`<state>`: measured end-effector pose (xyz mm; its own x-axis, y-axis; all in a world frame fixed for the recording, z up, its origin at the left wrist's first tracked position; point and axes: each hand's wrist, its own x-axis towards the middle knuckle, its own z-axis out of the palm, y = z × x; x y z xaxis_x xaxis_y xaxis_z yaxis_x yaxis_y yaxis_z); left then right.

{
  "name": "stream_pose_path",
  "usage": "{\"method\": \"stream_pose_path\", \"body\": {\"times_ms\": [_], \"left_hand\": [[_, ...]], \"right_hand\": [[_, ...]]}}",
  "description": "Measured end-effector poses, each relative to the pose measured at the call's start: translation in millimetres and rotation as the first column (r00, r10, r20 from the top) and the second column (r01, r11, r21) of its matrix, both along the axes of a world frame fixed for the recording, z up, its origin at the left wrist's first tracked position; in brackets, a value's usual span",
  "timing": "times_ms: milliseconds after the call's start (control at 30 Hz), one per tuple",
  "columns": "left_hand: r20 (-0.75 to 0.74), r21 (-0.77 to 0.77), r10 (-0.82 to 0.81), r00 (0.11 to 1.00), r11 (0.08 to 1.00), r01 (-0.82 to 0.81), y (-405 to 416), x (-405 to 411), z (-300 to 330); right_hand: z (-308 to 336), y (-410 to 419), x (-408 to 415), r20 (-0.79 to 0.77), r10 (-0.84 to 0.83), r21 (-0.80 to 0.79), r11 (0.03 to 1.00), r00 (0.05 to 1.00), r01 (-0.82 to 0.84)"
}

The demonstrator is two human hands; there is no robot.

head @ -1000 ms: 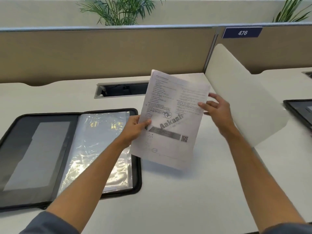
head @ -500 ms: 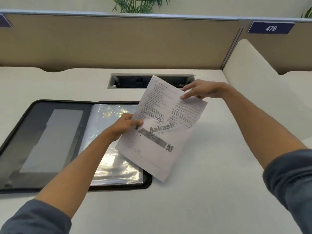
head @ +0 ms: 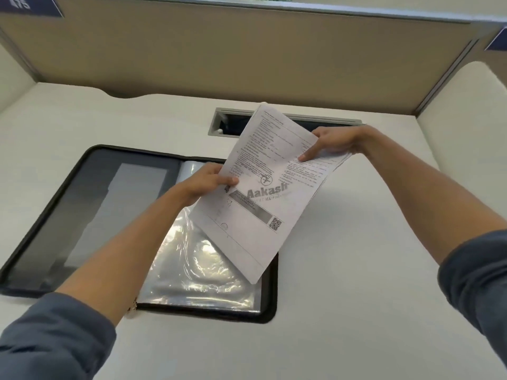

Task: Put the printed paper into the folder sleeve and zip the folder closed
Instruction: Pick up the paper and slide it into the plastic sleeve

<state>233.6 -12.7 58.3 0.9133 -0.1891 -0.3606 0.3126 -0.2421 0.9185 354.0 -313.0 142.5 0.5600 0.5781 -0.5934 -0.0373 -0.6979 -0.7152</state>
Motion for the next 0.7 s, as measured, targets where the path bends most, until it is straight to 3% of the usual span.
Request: {"method": "stream_pose_path", "body": {"times_ms": [167, 700], "left_hand": [[0.045, 0.034, 0.026, 0.999, 0.999, -0.027, 10, 14, -5], [-0.013, -0.089, -0.070, 0.997, 0.994, 0.068, 23, 26, -13]], "right_hand": [[-12, 9, 19, 0.004, -0.020, 0.038, 0.999, 1.000, 0.020], [-21, 18, 40, -0.099, -0.021, 0.070, 0.997, 0.995, 0.028]]}}
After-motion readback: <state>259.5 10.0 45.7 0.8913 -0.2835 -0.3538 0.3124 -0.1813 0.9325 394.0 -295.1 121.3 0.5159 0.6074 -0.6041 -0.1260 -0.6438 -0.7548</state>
